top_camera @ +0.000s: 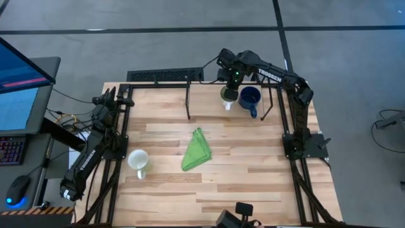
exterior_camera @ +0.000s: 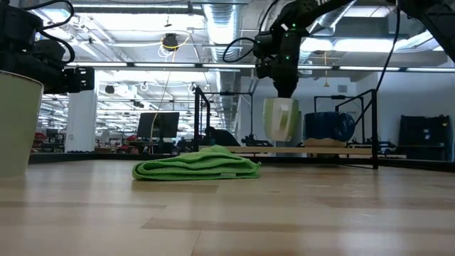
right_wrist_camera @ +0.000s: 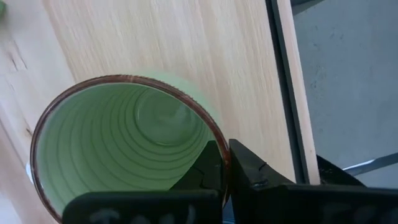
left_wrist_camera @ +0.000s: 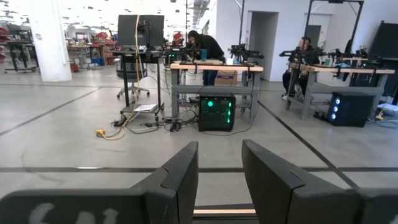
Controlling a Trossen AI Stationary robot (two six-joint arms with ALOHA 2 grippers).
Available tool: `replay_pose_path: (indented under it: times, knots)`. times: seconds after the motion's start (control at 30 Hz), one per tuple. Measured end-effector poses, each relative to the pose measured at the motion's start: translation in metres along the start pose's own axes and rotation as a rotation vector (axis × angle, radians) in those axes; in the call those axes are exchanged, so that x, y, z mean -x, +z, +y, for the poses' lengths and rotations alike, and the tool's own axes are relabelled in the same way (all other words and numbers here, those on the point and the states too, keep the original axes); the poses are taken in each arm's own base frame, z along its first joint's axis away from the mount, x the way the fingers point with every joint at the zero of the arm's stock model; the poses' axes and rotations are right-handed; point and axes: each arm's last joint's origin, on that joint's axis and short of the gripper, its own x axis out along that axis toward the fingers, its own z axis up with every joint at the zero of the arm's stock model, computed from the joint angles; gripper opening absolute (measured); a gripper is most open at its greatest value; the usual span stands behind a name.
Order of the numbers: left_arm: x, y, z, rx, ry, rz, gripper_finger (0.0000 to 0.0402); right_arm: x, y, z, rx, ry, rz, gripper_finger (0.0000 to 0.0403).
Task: Stack small to large cups/mugs on shelf
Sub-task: Put the green mug on the shelf
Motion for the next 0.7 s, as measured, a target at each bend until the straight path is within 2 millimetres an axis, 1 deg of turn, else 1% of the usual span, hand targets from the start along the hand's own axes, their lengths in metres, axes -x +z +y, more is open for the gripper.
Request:
replay_pose_path:
  times: [0.13,0.33,0.57,0.7]
  knots:
    - [0.0,0.0,0.0,0.0,0.0,0.0,0.0114,-0.002,0.0,0.0,0.018,0.0,0.003,0.002]
    - [0.0,0.0,0.0,0.0,0.0,0.0,0.0114,-0.014,-0.005,0.003,0.028,0.019,0.042,0.002]
    - [0.0,0.0,0.0,0.0,0.0,0.0,0.0114,-0.015,-0.002,0.001,0.039,0.003,0.009,0.002]
    - [0.0,0.0,0.0,0.0,0.0,0.0,0.0114,-0.015,-0.003,-0.001,0.066,-0.013,0.02,0.002]
